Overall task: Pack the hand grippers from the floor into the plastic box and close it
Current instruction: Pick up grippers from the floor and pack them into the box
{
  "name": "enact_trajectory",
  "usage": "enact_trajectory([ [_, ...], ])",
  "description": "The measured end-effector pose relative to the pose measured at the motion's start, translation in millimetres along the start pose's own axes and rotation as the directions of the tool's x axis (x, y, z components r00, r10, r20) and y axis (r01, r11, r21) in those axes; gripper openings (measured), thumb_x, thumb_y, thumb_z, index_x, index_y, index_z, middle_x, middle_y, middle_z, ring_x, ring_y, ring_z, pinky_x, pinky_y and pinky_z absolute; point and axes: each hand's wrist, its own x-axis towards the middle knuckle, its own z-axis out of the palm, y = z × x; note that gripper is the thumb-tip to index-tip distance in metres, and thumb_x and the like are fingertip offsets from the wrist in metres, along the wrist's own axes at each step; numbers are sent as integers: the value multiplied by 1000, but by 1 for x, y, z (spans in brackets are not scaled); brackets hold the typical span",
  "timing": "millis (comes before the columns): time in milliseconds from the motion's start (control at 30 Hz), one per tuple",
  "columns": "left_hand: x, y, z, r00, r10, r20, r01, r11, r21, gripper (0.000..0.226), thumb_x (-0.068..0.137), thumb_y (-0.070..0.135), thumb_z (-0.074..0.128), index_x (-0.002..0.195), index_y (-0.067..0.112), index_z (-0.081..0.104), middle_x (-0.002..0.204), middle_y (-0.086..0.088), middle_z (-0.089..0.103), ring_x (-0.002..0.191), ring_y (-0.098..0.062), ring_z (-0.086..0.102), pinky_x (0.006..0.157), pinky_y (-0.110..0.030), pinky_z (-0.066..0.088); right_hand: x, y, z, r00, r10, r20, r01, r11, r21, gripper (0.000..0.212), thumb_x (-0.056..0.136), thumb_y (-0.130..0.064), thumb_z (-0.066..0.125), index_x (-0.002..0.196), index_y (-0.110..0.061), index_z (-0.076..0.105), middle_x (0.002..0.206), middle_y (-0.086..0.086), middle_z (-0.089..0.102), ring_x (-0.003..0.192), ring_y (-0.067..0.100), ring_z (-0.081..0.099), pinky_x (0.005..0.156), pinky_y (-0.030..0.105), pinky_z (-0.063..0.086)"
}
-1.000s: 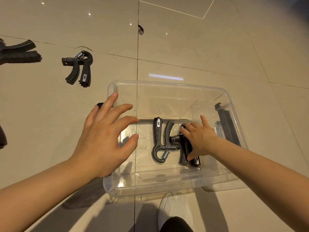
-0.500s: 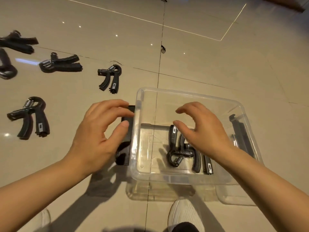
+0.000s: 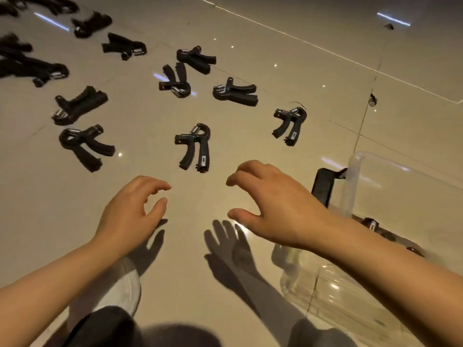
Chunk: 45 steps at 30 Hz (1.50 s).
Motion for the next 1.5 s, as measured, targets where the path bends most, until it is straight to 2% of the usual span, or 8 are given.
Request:
enact_trajectory([
  [267, 16, -124, -37, 930, -364, 59, 347, 918, 194, 47, 88, 30, 60, 132, 23, 47, 135, -6, 43, 122, -28, 39, 96, -40, 36, 141, -28, 55, 930, 143, 340, -118, 989, -94, 68, 87, -50, 55, 143, -29, 23, 146, 9, 26, 125, 32, 38, 94, 41, 43],
  [500, 64, -179, -45, 911, -406, 68, 363, 870, 332, 63, 90, 44, 52, 145, 24, 30, 153, -9, 22, 138, -30, 21, 109, -46, 24, 238, -13, 91, 907, 305, 291, -250, 945, -211, 60, 87, -49, 51, 138, -29, 27, 144, 12, 23, 121, 35, 37, 88, 40, 39],
  [667, 94, -183, -32, 901, -404, 160, 333, 878, 344, 67, 91, 51, 44, 149, 27, 20, 157, -10, 8, 143, -27, 11, 114, -40, 16, 253, 2, 103, 907, 285, 310, -205, 942, -266, 59, 88, -51, 51, 136, -22, 35, 147, 15, 18, 125, 37, 30, 90, 40, 42],
  [800, 94, -170, -11, 886, -425, 185, 363, 885, 292, 80, 81, 68, 32, 148, 27, 19, 158, -9, -6, 145, -22, -1, 116, -35, 8, 241, 6, 121, 940, 244, 236, -154, 926, -344, 71, 89, -59, 44, 144, -20, 20, 153, 18, 5, 132, 41, 20, 94, 45, 43],
  [967, 93, -153, 5, 926, -285, 249, 177, 908, 380, 92, 66, 74, 7, 148, 33, 14, 158, -5, -5, 145, -19, 1, 115, -37, 8, 219, 18, 128, 931, 293, 219, -229, 934, -274, 73, 91, -62, 38, 147, -31, 5, 158, 5, -5, 131, 44, 24, 88, 44, 43],
  [1067, 90, -141, 15, 933, -213, 288, 70, 896, 438, 86, 73, 73, 14, 146, 31, 26, 156, -11, 12, 142, -27, 19, 111, -44, 24, 192, 23, 133, 931, 294, 216, -237, 937, -256, 73, 93, -59, 36, 148, -29, -1, 158, 5, -8, 131, 44, 24, 87, 42, 45],
  [1233, 77, -114, 28, 934, -60, 352, -131, 860, 494, 73, 76, 67, 35, 132, 23, 54, 136, -17, 50, 116, -34, 53, 83, -46, 50, 129, 19, 146, 897, 338, 284, -264, 926, -268, 74, 95, -57, 26, 149, -24, -13, 157, 10, -16, 136, 47, 13, 99, 45, 40],
  [1500, 32, -69, 66, 801, 262, 539, -520, 750, 408, 75, 71, 70, 43, 134, 29, 49, 140, -8, 48, 127, -30, 37, 99, -48, 27, 25, 2, 177, 879, 386, 281, -320, 913, -253, 76, 96, -54, 32, 150, -22, -11, 157, 16, -14, 136, 52, 13, 99, 51, 39],
])
